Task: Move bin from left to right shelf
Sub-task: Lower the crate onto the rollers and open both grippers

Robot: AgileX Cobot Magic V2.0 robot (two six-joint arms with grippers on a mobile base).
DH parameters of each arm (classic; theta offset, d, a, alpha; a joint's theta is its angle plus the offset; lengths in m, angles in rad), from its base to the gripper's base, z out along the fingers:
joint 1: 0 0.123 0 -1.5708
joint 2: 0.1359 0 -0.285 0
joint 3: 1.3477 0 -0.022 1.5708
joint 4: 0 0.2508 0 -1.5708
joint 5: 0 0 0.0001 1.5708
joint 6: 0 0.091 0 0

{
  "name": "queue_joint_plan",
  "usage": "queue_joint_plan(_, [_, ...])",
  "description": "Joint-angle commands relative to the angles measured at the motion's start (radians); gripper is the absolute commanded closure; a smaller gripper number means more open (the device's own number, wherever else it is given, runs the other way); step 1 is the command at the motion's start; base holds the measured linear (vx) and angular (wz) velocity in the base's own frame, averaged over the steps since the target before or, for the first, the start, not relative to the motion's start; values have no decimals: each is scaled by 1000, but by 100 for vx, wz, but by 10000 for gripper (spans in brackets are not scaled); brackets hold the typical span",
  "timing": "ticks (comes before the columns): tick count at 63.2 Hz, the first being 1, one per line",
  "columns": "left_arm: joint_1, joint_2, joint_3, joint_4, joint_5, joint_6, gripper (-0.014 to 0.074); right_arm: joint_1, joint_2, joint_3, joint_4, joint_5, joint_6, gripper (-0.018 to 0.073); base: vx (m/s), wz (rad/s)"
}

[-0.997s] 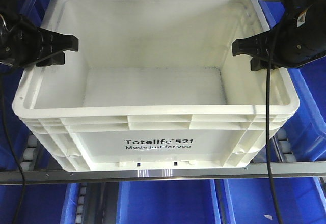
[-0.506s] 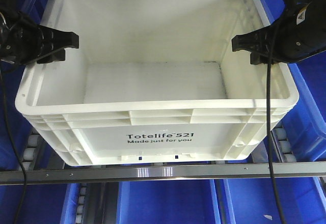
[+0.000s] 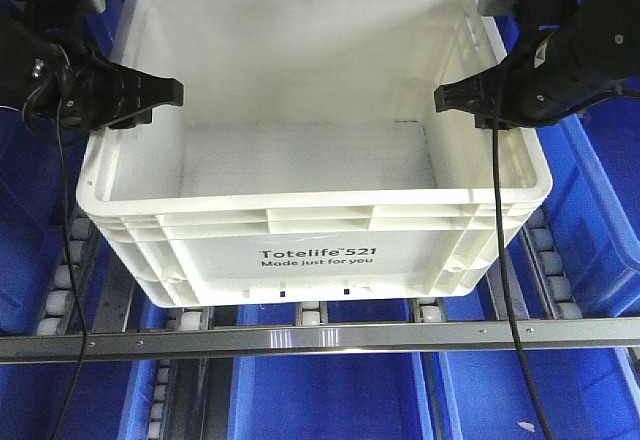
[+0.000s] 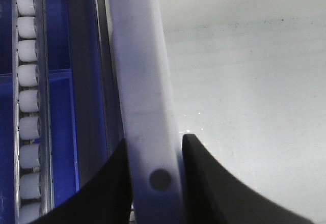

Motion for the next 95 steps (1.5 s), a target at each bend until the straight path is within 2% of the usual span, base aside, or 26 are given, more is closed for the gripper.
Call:
queue_joint_plan(1, [0,-34,-41,20,-154,39,461,-14,-27,-34,-83,-140,-6,460,0,0])
queue_joint_plan(24, [1,24,-41,19,-207,39,461,-14,30,-34,-83,-182,-6,456,0,0])
queue_joint_plan(35, [1,24,-41,18,-206,39,458,-14,35,-35,-83,-182,-6,419,0,0])
queue_joint_plan(43, [1,24,-41,18,-205,39,393,-14,35,-35,-83,-183,-6,318,0,0])
queue_joint_plan(55, [1,21,-41,18,-199,39,177,-14,31,-35,-83,-185,-6,95,0,0])
queue_joint_plan(65, [1,-1,-41,17,-199,39,69,-14,6,-34,-84,-188,-5,-23,0,0])
queue_joint_plan(72, [0,-40,-41,18,-179,45,59,-14,-30,3,-107,-223,-4,-38,0,0])
queue_joint_plan(83, [0,-120,-27,12,-135,116,59,-14,-140,148,-120,-354,0,-23,0,0])
queue_joint_plan(95, [0,-277,121,9,-161,158,59,-14,-290,295,-120,-393,-5,-22,0,0])
